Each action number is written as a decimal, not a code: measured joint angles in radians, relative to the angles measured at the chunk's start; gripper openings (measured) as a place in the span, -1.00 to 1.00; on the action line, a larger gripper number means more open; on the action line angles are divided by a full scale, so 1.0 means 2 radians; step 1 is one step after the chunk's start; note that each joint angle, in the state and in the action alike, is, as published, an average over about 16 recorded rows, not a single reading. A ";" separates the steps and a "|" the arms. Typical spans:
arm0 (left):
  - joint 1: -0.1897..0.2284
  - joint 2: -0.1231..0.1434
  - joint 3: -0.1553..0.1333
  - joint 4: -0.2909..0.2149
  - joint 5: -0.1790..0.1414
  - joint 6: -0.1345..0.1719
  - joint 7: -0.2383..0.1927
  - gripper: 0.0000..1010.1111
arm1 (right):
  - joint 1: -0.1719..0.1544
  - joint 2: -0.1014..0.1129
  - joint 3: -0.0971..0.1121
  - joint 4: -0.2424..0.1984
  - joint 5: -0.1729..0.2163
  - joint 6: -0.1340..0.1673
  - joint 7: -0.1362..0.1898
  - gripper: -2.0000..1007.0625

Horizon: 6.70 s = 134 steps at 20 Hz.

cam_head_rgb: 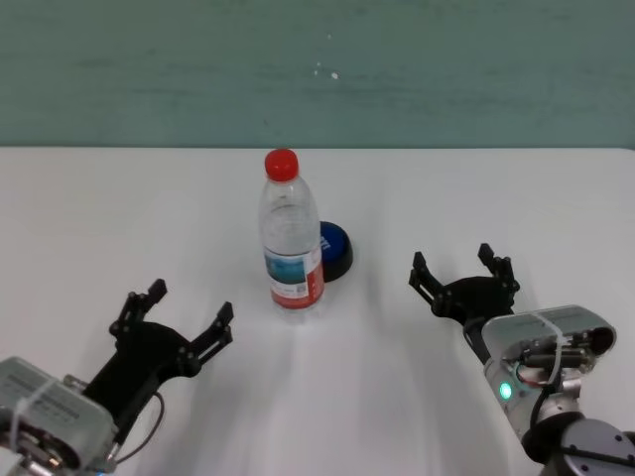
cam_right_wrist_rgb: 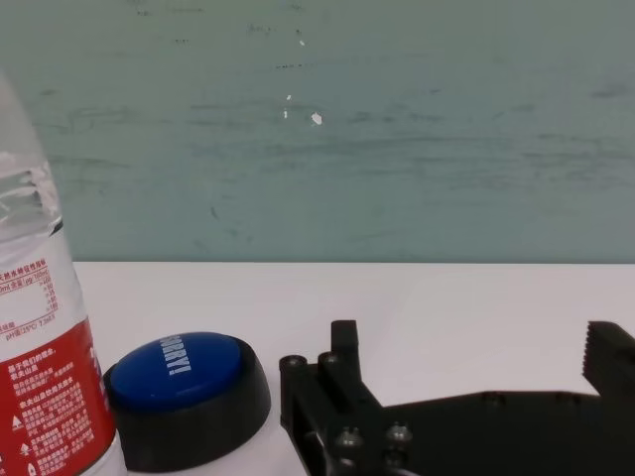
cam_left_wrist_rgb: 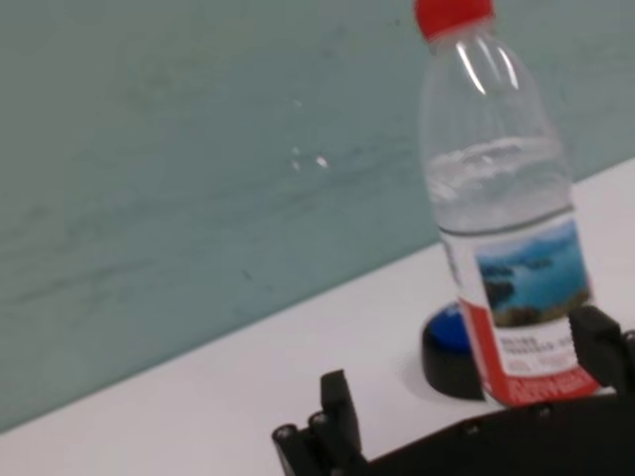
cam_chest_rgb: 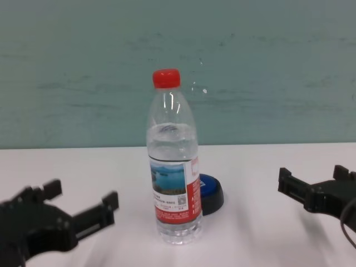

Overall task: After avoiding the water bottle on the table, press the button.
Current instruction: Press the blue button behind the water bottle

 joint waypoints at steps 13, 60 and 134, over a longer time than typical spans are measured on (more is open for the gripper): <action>-0.010 -0.014 -0.010 0.023 -0.019 -0.004 0.006 0.98 | 0.000 0.000 0.000 0.000 0.000 0.000 0.000 0.99; -0.019 -0.015 -0.005 0.048 0.012 -0.019 0.015 0.98 | -0.031 0.028 -0.002 -0.063 -0.002 0.025 0.058 0.99; -0.019 -0.015 -0.005 0.048 0.012 -0.019 0.015 0.98 | -0.055 0.177 0.039 -0.134 0.105 0.074 0.188 0.99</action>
